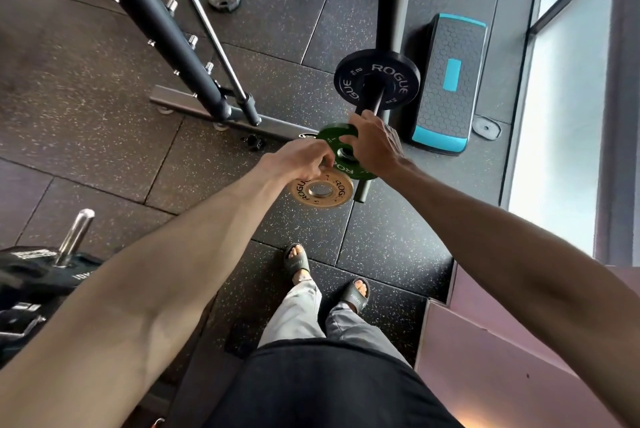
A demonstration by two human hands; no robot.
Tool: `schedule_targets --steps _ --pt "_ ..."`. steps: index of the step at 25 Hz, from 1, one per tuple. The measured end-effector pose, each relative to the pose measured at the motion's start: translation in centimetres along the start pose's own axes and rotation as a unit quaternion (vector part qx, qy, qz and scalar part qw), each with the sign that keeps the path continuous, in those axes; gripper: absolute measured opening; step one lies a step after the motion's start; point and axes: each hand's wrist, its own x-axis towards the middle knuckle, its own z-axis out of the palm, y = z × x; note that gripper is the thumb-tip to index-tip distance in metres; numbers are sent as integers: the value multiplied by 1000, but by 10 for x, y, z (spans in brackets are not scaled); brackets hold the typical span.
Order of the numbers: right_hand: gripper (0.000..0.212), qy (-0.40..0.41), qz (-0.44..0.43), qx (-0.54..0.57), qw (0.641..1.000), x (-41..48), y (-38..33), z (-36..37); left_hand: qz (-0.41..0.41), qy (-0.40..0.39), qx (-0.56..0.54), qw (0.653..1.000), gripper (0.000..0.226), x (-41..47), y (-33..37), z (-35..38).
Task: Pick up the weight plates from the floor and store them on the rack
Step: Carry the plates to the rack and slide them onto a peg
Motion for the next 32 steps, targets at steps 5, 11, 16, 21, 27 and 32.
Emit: schedule_targets --steps 5,11,16,21,27,32 --pt "24 55 -6 -45 997 9 19 -3 30 72 41 996 14 9 11 -6" --pt "33 95 40 -143 984 56 37 -24 38 157 67 985 23 25 19 -21" --pt "37 110 83 -134 981 70 46 -23 70 135 100 983 20 40 24 -33" --pt "33 129 92 -73 985 55 53 -26 106 113 92 984 15 47 28 -19" --pt "13 245 104 27 964 0 56 -5 121 168 56 977 15 43 29 -14" --pt "25 113 7 93 989 -43 53 9 134 207 42 968 9 45 29 -13"
